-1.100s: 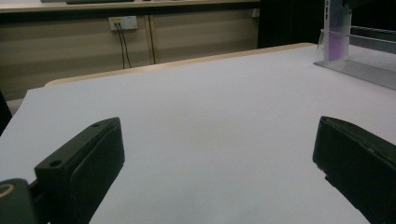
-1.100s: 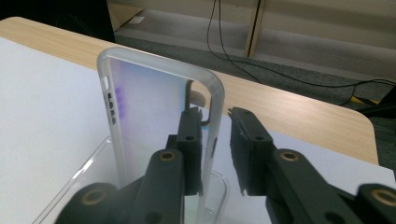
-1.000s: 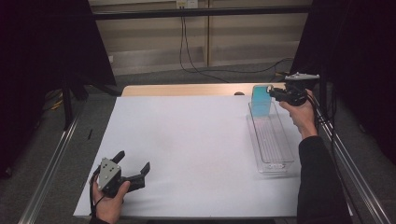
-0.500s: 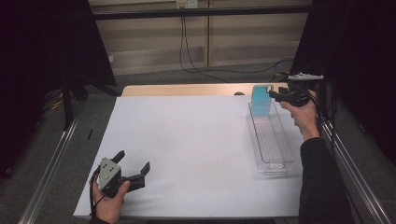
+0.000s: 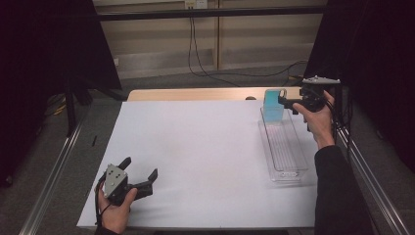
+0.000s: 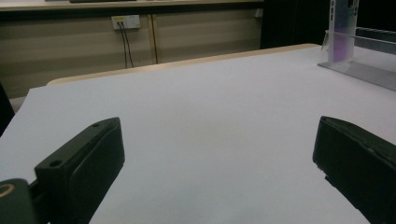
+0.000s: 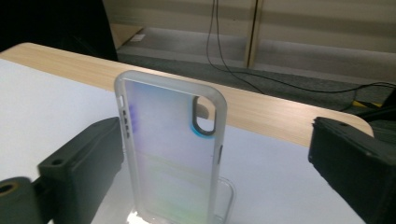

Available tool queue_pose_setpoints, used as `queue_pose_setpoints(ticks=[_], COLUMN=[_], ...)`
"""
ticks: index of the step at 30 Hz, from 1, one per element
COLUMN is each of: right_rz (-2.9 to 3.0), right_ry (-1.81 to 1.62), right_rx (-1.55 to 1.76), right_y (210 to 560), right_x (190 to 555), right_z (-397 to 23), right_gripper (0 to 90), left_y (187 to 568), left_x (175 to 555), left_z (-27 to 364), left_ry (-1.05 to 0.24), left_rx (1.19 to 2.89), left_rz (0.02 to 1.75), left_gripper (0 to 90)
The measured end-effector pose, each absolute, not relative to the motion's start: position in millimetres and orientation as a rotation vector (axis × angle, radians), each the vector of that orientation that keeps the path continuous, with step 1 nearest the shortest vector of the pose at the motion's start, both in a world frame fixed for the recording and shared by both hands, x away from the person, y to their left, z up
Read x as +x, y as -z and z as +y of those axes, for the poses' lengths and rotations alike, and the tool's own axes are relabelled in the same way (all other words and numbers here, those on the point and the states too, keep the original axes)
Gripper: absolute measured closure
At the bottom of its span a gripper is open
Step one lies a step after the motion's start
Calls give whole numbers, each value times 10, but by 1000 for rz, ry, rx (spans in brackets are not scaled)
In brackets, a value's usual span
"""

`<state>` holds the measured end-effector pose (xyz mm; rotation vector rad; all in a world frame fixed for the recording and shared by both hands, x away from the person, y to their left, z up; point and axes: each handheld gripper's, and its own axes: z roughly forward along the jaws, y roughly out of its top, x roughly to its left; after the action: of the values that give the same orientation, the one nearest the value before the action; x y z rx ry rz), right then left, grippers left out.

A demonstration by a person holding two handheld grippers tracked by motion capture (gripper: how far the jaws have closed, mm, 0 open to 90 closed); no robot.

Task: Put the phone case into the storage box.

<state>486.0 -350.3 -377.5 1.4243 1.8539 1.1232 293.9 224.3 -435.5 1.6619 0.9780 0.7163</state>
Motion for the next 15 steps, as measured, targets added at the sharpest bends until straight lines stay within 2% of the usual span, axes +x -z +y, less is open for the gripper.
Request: queue_pose_setpoints(ticks=[15], right_rz=[1753], right_ry=[-1135], right_rx=[1404], right_y=[3859], right_x=[4767], right_z=[-3494], right_gripper=[39], left_y=[4352], left_x=[2917], left_z=[2263], left_ry=[-714], left_rx=[1655], left_rz=[975], left_gripper=[21])
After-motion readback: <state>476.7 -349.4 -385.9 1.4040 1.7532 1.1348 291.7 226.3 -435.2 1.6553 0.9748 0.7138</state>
